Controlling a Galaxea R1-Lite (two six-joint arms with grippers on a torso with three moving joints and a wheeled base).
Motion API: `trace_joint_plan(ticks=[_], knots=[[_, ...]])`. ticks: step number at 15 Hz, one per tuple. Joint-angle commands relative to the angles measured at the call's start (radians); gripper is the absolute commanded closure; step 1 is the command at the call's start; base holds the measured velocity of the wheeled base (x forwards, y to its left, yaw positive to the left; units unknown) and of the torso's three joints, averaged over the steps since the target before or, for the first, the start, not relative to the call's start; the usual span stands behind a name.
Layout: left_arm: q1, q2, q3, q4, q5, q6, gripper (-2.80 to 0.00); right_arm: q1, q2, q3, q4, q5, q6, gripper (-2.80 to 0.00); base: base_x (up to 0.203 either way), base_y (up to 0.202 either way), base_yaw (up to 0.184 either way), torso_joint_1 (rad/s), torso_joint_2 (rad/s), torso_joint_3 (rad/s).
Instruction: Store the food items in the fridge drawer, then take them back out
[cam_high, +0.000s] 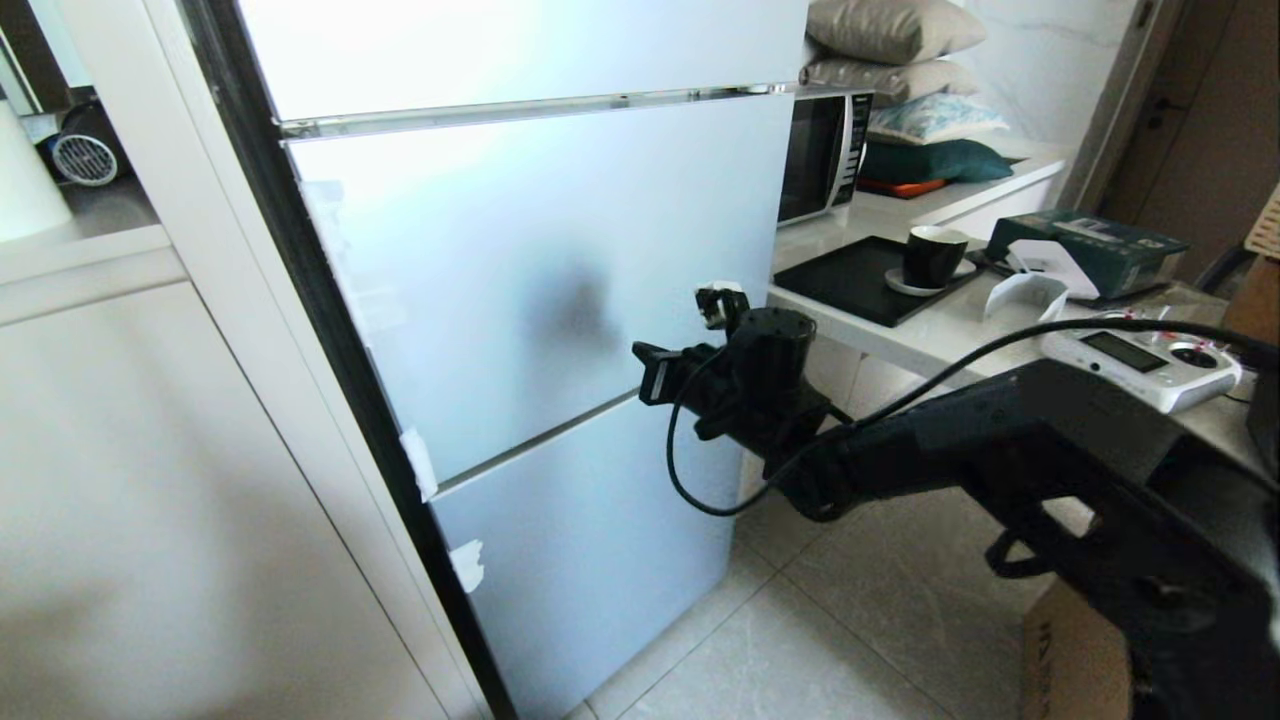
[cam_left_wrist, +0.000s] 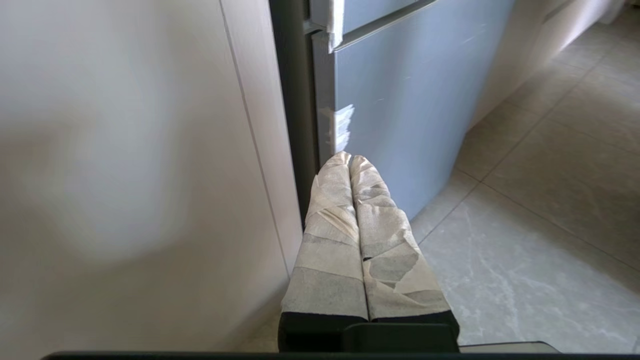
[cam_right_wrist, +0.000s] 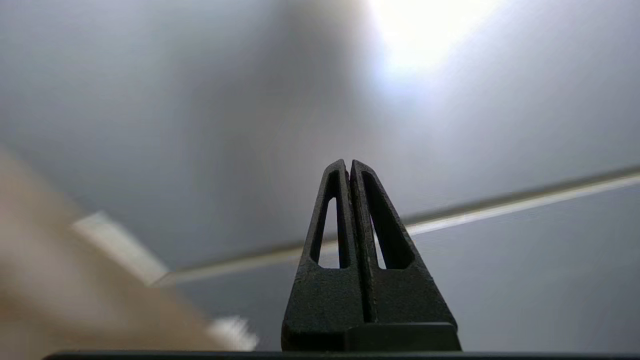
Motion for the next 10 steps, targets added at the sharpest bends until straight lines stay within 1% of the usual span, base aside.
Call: trace_joint_plan(ticks=[1,2,3,5,7,8,9,10], knots=[[0.0,0.0,0.001,0.0,0.0,0.0,0.0,0.031,-0.347,0.297,-0.01,-0.021,-0.022,0.0,0.0,0.0,0.0,0.0,0.0,0.0],[0.0,0.0,0.0,0.0,0.0,0.0,0.0,0.044,-0.462,0.423,-0.011,-0.052,-0.045,0.0,0.0,0.0,0.0,0.0,0.0,0.0],[0.0,0.0,0.0,0.0,0.0,0.0,0.0,0.056,-0.571,0.549,-0.012,-0.105,-0.066,0.0,0.0,0.0,0.0,0.0,0.0,0.0],[0.001,0.0,0.0,0.0,0.0,0.0,0.0,0.072,-0.765,0.758,-0.016,-0.217,-0.112,0.0,0.0,0.0,0.0,0.0,0.0,0.0],[0.001,0.0,0.0,0.0,0.001,0.0,0.0,0.068,-0.957,0.95,-0.016,-0.284,-0.153,0.0,0.0,0.0,0.0,0.0,0.0,0.0],[0.001,0.0,0.0,0.0,0.0,0.0,0.0,0.041,-1.052,1.034,-0.005,-0.299,-0.179,0.0,0.0,0.0,0.0,0.0,0.0,0.0],[0.001,0.0,0.0,0.0,0.0,0.0,0.0,-0.021,-1.16,1.105,0.025,-0.304,-0.208,0.0,0.0,0.0,0.0,0.0,0.0,0.0],[0.001,0.0,0.0,0.0,0.0,0.0,0.0,-0.107,-1.271,1.159,0.08,-0.292,-0.23,0.0,0.0,0.0,0.0,0.0,0.0,0.0]])
